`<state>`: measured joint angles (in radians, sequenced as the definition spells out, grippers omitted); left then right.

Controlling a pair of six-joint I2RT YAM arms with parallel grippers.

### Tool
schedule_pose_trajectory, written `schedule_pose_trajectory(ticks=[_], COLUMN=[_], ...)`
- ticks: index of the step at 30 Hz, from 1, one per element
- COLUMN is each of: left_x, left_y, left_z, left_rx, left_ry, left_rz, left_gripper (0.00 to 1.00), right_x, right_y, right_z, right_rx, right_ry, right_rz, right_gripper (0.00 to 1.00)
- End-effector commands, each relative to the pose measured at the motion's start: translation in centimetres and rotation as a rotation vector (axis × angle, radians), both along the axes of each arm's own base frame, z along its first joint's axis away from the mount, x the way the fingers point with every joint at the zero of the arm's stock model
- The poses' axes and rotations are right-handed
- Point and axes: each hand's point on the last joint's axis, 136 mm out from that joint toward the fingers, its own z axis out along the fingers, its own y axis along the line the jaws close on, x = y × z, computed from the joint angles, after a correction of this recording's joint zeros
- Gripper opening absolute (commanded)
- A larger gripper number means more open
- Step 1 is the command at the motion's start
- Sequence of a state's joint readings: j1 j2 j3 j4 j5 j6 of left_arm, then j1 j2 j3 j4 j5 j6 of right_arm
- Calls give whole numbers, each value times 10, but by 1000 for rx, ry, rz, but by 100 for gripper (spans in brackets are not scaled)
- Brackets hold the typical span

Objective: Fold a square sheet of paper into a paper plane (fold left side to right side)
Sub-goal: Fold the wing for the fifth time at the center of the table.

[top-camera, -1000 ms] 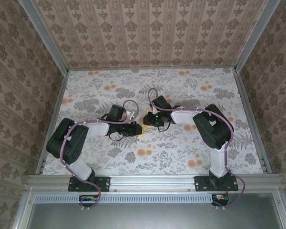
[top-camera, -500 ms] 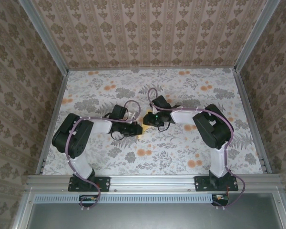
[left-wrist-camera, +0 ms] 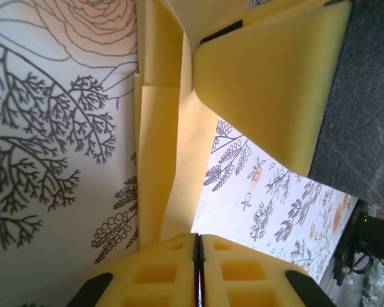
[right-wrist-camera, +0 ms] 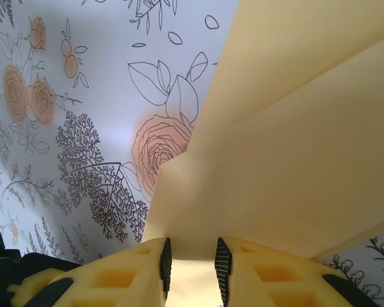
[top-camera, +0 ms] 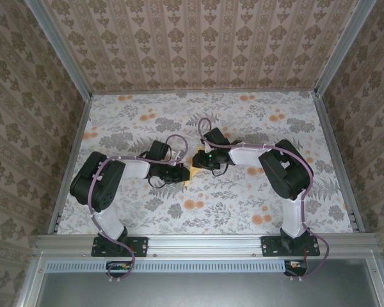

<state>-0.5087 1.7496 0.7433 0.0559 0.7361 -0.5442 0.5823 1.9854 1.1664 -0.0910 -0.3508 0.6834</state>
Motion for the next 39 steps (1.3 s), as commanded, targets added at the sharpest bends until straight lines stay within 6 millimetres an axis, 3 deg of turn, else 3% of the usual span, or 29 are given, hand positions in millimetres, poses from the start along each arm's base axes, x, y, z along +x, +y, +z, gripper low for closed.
schedule_pose_trajectory(ticks=[1,10,20,26,33,39], left_x=[3,-5,-18,-20,-18,-19], left_y=[6,11,29,28,26,26], left_z=[2,-15,-45,-49,-47,-47], left_rx=[22,84,222,208,199,199], left_ry=[-25,-6,21,19,16,18], left_rz=[-3,-13,-4,-15,-16,-20], left_gripper=[11,9,3,1,1,1], right_x=[-23,-16,4,-6,-20,-17], right_y=[-39,-32,-19,-15,10,15], right_z=[-50,-38,18,40,38,24], right_rx=[-182,-151,17,100,160,122], right_ry=[137,112,-40,-91,-84,-61], right_rz=[-40,-35,-50,-23,44,51], right_gripper=[30,30,22,16,15,15])
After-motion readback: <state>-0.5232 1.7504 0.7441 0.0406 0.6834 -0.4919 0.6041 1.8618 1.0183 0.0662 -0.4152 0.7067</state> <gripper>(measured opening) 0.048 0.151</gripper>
